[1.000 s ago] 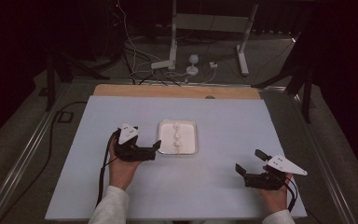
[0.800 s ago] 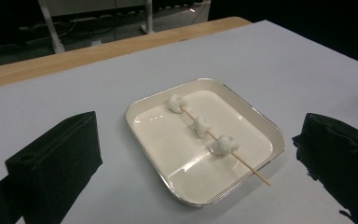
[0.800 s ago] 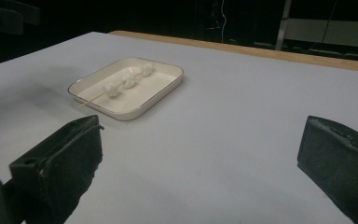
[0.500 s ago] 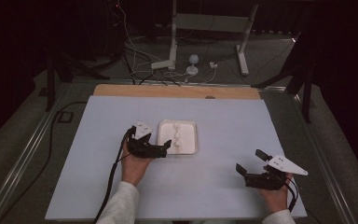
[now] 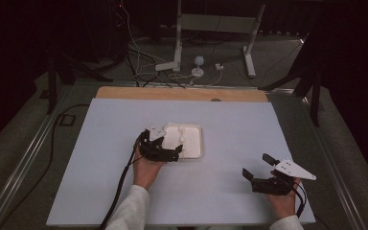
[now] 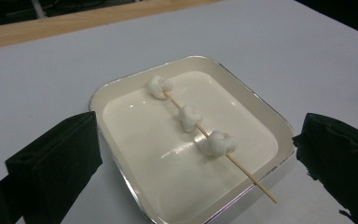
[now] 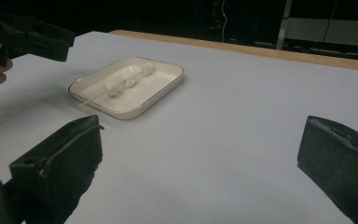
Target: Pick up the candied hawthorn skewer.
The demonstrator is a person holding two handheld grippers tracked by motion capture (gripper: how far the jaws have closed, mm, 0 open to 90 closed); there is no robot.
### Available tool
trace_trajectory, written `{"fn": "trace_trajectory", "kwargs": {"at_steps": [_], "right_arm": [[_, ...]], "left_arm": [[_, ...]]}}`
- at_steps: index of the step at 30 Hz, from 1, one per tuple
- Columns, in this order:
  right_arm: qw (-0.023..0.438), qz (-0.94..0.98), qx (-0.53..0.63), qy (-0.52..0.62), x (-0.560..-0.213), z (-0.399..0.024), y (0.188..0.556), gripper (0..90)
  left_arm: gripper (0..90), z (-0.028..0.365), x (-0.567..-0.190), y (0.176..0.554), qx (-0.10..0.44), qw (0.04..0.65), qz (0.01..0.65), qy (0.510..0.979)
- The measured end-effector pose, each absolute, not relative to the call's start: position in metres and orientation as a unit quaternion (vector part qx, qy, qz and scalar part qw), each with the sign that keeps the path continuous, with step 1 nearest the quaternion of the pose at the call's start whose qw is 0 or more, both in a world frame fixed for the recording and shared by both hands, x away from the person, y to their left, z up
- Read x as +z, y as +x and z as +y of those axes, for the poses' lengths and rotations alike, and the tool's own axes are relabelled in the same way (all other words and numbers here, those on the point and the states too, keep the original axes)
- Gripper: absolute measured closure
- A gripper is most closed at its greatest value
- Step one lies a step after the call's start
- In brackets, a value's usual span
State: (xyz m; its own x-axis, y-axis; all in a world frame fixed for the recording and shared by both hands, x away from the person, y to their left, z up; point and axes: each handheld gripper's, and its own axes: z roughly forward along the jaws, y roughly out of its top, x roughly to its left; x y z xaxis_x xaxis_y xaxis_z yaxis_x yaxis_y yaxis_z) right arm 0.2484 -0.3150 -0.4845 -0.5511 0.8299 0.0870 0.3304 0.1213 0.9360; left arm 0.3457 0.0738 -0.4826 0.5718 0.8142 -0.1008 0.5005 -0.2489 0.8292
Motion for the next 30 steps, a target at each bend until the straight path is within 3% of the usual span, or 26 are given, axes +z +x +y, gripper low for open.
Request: {"fn": "trace_trajectory", "kwargs": {"at_steps": [22,27,30], "right_arm": [[0.235,0.708,0.524,0.411,-0.485,-0.317,0.249,0.0],[0.235,0.707,0.524,0.411,-0.485,-0.317,0.249,0.0],[0.234,0.707,0.525,0.412,-0.485,-0.317,0.249,0.0]], "left_arm": [[3.4,0.039,-0.509,0.357,0.131,0.371,0.455,0.799],[10.7,0.038,-0.515,0.359,0.114,0.348,0.459,0.809],[21.7,0.041,-0.511,0.358,0.113,0.353,0.459,0.807]]}}
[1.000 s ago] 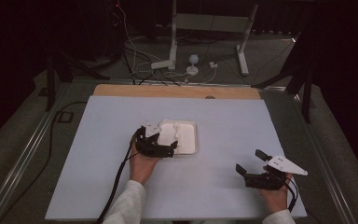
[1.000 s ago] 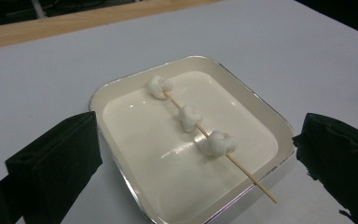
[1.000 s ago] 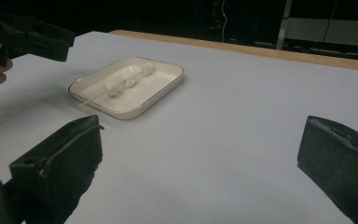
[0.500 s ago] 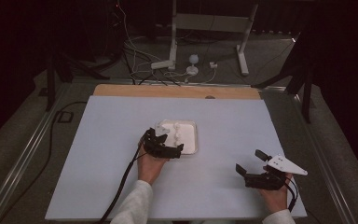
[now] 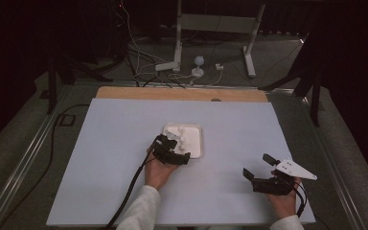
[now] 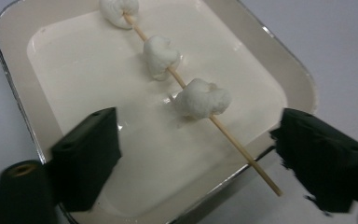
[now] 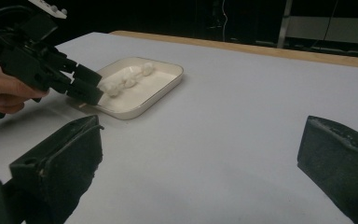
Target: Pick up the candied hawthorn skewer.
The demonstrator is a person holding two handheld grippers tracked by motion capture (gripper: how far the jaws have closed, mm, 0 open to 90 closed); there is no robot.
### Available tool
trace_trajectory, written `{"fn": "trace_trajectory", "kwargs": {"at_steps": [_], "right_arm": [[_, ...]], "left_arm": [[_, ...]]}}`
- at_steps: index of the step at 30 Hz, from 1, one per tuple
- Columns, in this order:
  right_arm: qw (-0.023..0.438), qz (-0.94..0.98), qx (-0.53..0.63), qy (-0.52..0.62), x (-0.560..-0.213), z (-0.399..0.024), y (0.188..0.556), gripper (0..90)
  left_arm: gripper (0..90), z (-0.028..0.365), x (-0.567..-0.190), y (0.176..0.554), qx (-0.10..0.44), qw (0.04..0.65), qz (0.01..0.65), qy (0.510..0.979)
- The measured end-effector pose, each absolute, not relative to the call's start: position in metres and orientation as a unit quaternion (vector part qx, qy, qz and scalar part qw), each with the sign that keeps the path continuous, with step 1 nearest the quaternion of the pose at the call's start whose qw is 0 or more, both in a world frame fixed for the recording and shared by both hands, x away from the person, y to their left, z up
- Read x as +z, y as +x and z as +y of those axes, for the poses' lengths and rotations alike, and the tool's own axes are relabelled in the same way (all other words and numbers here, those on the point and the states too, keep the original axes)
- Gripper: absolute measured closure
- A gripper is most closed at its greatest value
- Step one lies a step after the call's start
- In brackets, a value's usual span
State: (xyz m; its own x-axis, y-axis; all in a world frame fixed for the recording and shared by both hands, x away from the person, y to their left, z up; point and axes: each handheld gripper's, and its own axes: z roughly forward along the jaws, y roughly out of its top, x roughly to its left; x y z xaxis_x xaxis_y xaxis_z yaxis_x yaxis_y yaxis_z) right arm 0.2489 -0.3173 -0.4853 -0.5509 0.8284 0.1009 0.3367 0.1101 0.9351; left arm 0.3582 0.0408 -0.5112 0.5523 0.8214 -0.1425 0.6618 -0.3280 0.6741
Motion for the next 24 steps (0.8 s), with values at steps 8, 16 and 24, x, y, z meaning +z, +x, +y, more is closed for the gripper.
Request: {"fn": "trace_trajectory", "kwargs": {"at_steps": [8,16,24], "right_arm": [[0.231,0.707,0.526,0.412,-0.486,-0.317,0.249,0.0],[0.228,0.707,0.525,0.415,-0.486,-0.318,0.249,0.0],[0.224,0.707,0.527,0.416,-0.486,-0.319,0.25,0.0]], "left_arm": [[45.8,0.05,-0.512,0.361,0.09,0.346,0.472,0.806],[70.4,0.054,-0.509,0.361,0.082,0.323,0.48,0.812],[87.0,0.058,-0.508,0.363,0.08,0.313,0.491,0.809]]}}
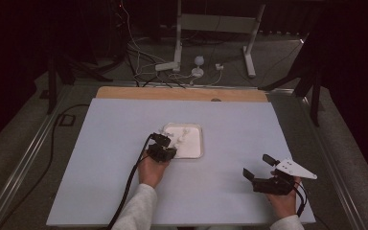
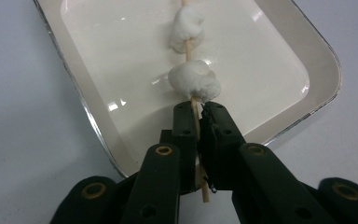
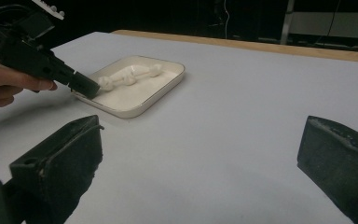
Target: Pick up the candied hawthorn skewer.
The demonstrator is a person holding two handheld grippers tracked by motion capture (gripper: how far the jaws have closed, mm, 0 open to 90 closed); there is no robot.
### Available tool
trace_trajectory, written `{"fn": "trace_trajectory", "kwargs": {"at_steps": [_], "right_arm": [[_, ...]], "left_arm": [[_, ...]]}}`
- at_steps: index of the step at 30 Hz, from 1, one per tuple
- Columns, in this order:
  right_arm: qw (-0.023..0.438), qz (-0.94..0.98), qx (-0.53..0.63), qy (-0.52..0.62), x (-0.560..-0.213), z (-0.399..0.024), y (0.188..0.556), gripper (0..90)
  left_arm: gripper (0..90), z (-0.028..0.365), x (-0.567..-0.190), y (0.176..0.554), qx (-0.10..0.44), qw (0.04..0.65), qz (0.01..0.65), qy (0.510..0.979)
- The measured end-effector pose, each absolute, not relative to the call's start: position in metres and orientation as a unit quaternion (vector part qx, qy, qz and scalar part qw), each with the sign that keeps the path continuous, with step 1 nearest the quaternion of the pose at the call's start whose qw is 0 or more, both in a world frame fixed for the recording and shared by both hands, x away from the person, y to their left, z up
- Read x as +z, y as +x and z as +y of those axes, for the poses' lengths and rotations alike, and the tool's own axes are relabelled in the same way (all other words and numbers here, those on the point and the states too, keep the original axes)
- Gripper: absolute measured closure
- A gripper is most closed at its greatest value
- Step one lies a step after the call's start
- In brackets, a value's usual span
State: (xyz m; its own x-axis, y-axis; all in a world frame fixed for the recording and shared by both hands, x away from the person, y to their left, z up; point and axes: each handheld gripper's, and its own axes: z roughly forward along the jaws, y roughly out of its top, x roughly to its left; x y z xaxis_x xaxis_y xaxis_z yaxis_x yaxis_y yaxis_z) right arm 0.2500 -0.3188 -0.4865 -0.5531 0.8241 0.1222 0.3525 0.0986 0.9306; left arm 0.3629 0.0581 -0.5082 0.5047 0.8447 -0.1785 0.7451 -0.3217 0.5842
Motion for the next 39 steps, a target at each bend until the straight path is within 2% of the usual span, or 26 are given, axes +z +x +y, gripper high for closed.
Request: {"fn": "trace_trajectory", "kwargs": {"at_steps": [9,39], "right_arm": [[0.216,0.707,0.528,0.418,-0.487,-0.319,0.251,0.0],[0.209,0.705,0.527,0.427,-0.487,-0.318,0.251,0.0]], "left_arm": [[89.7,0.06,-0.508,0.364,0.07,0.311,0.492,0.81],[89.9,0.08,-0.484,0.344,0.084,0.39,0.475,0.784]]}}
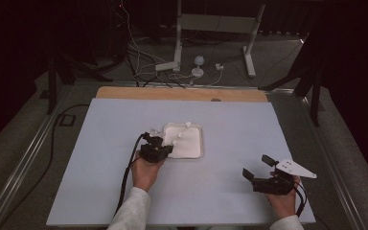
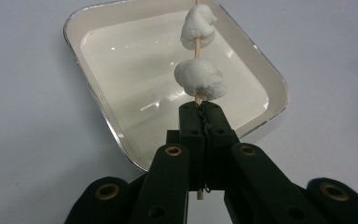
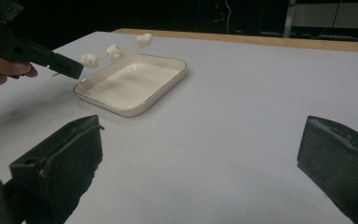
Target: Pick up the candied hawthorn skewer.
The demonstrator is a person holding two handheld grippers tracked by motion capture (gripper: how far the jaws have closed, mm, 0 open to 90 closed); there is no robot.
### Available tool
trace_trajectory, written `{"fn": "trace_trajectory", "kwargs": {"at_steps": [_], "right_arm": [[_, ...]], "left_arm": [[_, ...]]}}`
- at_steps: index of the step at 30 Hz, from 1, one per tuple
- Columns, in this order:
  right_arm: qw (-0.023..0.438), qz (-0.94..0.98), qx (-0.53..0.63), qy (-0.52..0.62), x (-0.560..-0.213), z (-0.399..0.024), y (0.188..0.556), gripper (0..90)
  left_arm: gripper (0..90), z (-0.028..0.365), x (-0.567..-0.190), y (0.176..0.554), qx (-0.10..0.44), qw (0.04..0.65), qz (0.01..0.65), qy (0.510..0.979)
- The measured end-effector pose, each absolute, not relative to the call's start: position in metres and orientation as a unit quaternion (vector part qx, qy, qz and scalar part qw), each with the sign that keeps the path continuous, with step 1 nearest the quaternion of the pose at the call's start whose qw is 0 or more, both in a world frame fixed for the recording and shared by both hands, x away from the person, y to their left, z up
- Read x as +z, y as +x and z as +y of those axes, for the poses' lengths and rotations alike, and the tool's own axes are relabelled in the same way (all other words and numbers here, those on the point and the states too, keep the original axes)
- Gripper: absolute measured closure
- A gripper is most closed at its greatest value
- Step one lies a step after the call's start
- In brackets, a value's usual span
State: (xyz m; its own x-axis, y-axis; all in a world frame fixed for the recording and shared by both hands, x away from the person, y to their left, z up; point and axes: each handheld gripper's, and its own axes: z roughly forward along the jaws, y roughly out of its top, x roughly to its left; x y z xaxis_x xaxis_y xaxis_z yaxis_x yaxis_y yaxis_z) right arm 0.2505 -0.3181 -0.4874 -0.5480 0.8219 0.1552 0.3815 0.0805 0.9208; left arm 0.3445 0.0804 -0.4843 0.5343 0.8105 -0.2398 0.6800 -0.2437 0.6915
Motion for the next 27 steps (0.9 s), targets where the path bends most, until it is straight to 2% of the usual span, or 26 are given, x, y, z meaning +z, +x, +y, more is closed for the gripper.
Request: {"fn": "trace_trajectory", "kwargs": {"at_steps": [13,27], "right_arm": [[0.193,0.695,0.536,0.438,-0.472,-0.319,0.255,0.0],[0.185,0.71,0.528,0.428,-0.439,-0.303,0.282,0.0]], "left_arm": [[89.8,0.091,-0.474,0.331,0.095,0.425,0.461,0.774],[89.7,0.105,-0.471,0.317,0.1,0.453,0.448,0.764]]}}
